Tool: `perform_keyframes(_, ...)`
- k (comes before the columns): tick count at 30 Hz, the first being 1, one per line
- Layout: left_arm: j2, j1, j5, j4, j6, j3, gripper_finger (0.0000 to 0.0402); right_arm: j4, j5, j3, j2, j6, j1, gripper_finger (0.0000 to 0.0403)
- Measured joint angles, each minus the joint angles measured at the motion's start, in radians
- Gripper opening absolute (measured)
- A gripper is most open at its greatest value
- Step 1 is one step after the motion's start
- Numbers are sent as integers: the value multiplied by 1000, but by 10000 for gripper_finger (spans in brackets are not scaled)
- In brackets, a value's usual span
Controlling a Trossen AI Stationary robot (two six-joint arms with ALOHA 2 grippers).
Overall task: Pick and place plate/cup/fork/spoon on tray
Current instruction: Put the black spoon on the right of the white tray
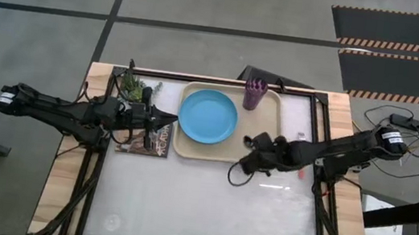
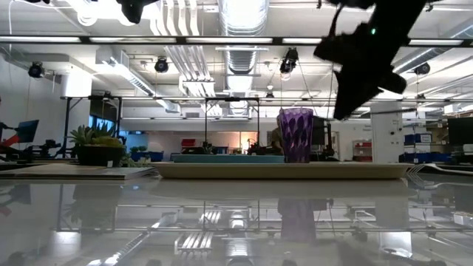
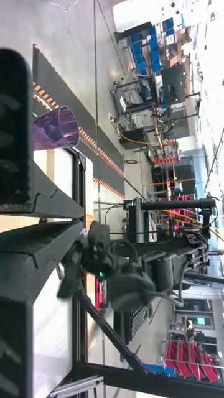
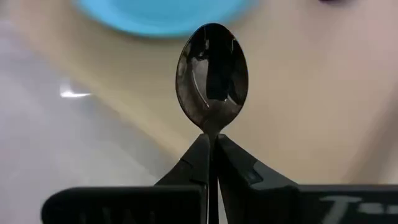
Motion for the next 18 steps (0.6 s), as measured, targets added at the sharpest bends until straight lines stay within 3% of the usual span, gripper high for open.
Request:
perform_keyframes(12,5,0,0,1,0,0,3,-39,13,-17,70,-5,-296,9)
perform_keyframes(18,5,0,0,1,0,0,3,133,-24,-101,69,-61,-371,9)
